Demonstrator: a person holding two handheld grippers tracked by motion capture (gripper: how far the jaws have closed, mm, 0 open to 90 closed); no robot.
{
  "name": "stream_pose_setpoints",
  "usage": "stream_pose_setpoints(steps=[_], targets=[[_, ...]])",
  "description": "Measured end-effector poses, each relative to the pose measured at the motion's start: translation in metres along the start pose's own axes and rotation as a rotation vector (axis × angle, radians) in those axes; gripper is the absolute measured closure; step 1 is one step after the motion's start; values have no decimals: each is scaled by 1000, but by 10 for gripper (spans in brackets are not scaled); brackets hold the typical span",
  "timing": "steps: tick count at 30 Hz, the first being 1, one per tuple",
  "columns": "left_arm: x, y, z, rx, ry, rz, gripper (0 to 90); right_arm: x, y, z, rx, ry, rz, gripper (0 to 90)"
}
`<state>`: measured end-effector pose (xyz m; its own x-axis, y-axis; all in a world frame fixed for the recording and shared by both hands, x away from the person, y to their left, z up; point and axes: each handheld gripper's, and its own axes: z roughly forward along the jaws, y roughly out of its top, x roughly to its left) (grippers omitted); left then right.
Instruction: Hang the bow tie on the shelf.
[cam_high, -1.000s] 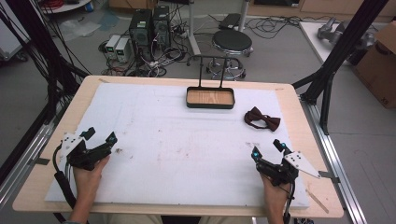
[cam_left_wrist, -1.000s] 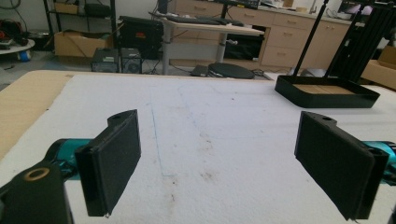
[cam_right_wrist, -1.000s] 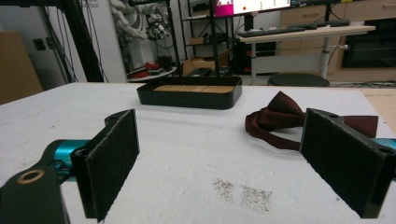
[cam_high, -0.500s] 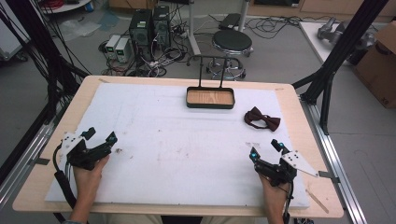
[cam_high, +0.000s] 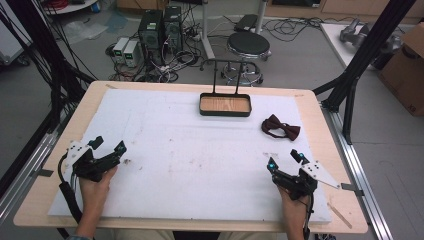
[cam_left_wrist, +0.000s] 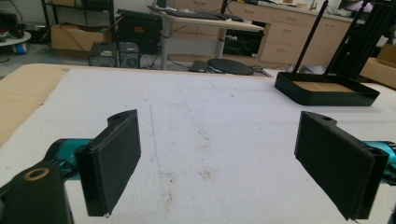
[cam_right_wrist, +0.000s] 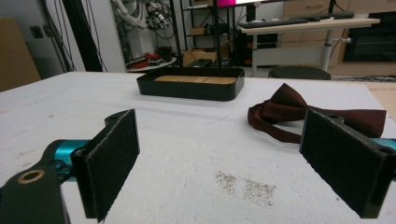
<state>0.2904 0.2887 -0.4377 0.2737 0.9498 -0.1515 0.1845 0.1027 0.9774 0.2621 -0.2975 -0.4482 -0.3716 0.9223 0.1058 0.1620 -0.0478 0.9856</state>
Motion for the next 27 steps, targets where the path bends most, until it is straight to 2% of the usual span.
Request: stream_pose_setpoints(steps=[2,8,16,19,20,22,27], targets=[[0,0,0,-1,1,-9,149,-1,0,1,16,-9,5,110],[0,0,0,2,2,-3,149,-4,2,7,42,3,23,111],[0,0,0,3,4,0,149,-25,25,17,95,8,10,112],[0,0,0,3,2,1,149,-37,37,28,136,-1,-34,121],[0,0,0,3,2,1,149,-42,40,33,152,3,-48,151],[-1,0,1,3,1,-1,149,-50,45,43,186,35,-42,176],[0,0,1,3,1,-1,149,-77,52,74,311,28,-47,175]])
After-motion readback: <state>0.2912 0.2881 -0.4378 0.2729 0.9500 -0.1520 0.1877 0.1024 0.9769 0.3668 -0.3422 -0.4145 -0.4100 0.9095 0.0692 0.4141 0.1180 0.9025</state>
